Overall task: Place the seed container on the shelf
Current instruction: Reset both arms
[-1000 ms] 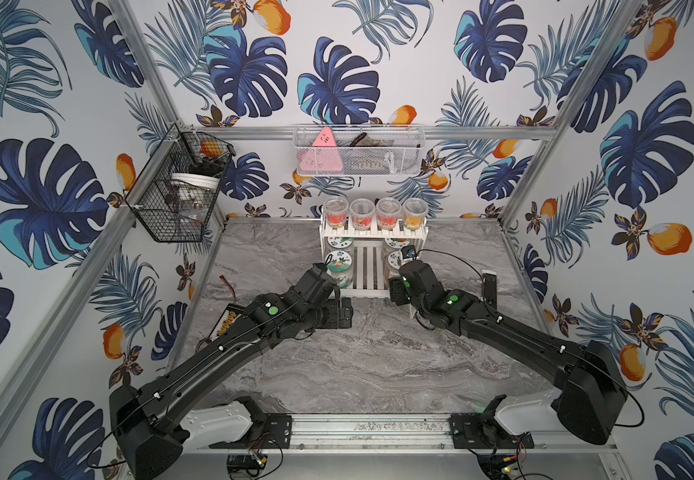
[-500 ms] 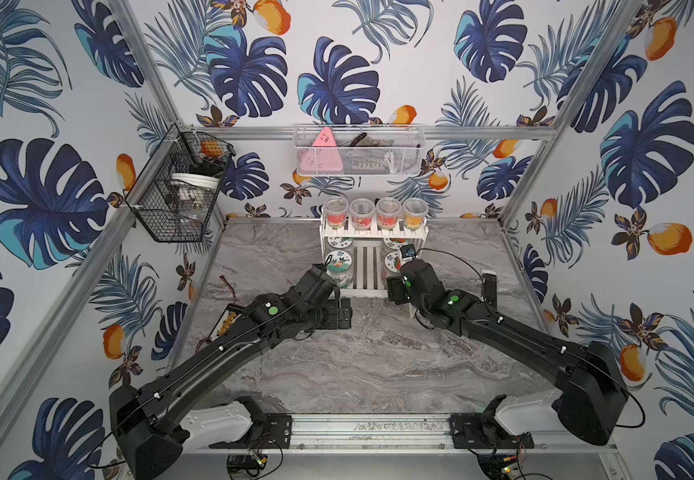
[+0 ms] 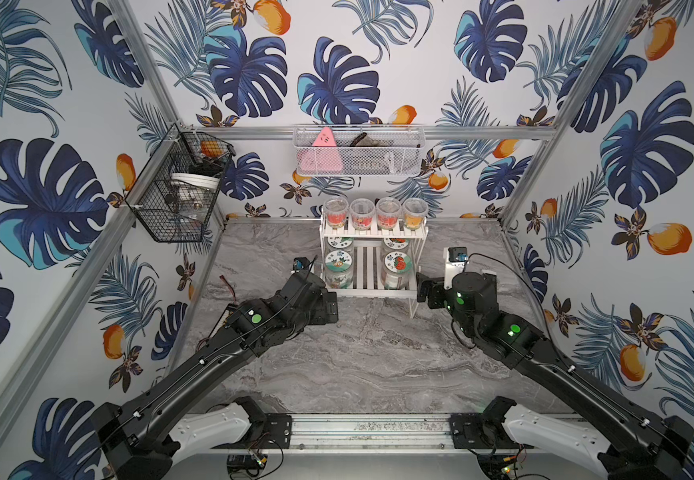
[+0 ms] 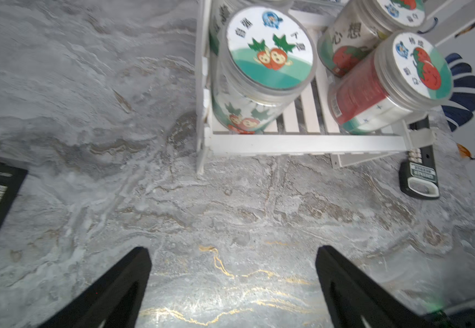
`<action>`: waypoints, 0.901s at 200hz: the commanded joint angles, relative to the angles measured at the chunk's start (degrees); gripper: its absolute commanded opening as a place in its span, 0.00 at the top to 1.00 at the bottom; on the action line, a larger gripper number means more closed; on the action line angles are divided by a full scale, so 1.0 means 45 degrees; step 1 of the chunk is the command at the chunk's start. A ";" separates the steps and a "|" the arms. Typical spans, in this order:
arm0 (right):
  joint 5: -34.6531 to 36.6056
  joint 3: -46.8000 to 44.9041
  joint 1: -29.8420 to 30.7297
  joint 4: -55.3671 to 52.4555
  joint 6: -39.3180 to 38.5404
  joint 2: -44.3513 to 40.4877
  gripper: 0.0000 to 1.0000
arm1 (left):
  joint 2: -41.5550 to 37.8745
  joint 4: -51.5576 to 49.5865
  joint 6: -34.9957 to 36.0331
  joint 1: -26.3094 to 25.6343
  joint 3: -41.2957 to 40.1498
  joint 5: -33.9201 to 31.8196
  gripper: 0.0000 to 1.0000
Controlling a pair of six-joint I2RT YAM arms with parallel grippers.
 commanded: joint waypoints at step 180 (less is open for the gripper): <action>-0.5946 -0.5744 -0.7959 1.2708 -0.2455 0.6004 0.00 | 0.5248 2.0337 0.8544 0.6065 -0.8981 -0.0733 0.01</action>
